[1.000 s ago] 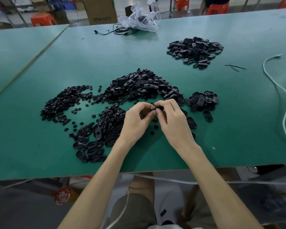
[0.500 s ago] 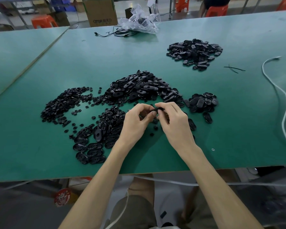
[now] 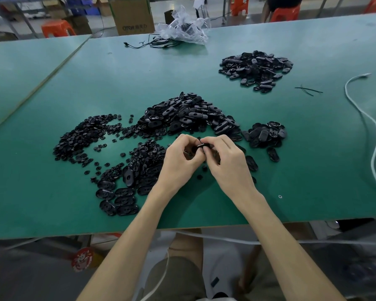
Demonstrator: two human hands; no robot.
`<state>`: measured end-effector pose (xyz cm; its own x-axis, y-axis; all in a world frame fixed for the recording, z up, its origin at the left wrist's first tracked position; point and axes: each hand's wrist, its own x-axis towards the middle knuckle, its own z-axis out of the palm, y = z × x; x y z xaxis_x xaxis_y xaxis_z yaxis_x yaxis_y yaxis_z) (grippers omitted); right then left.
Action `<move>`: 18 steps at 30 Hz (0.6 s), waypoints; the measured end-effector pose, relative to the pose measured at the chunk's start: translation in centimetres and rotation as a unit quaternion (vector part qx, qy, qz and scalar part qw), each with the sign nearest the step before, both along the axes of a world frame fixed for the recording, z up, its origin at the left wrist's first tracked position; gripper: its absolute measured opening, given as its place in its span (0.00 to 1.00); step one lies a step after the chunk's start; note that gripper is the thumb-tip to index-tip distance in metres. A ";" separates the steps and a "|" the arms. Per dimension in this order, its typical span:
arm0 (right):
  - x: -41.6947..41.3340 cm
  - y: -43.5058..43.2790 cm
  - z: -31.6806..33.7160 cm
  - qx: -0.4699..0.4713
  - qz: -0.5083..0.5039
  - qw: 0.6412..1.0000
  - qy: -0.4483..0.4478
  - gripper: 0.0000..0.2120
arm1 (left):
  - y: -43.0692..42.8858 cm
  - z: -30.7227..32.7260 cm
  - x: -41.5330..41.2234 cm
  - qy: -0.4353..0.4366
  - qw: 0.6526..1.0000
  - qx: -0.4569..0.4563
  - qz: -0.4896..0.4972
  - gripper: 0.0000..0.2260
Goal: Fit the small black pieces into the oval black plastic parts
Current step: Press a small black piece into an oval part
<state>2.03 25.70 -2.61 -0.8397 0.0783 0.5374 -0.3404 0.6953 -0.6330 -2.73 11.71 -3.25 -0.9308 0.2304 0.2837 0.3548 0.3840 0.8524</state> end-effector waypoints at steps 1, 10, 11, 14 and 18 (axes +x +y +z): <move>0.0 0.0 0.0 0.001 0.003 1.000 -0.001 0.09 | 0.0 0.0 0.0 0.006 1.000 -0.003 0.002 0.01; -0.1 0.0 -0.2 0.013 0.004 1.000 -0.005 0.08 | 0.1 -0.2 0.1 0.021 1.000 -0.008 0.010 0.07; -0.1 0.0 -0.3 0.015 0.004 1.000 -0.006 0.08 | 0.1 -0.2 0.1 0.021 1.000 -0.009 0.010 0.07; -0.1 0.0 -0.4 0.017 0.004 1.000 -0.007 0.08 | 0.0 -0.3 0.0 0.020 1.000 -0.010 0.010 0.07; -0.2 0.2 -0.4 0.005 -0.010 1.000 -0.006 0.08 | 0.0 -0.3 0.0 0.023 1.000 0.007 0.009 0.04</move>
<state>1.80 25.87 -3.00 -0.8439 0.0899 0.5289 -0.3187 0.7090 -0.6291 -2.75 11.70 -3.55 -0.9207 0.2104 0.3286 0.3866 0.3787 0.8409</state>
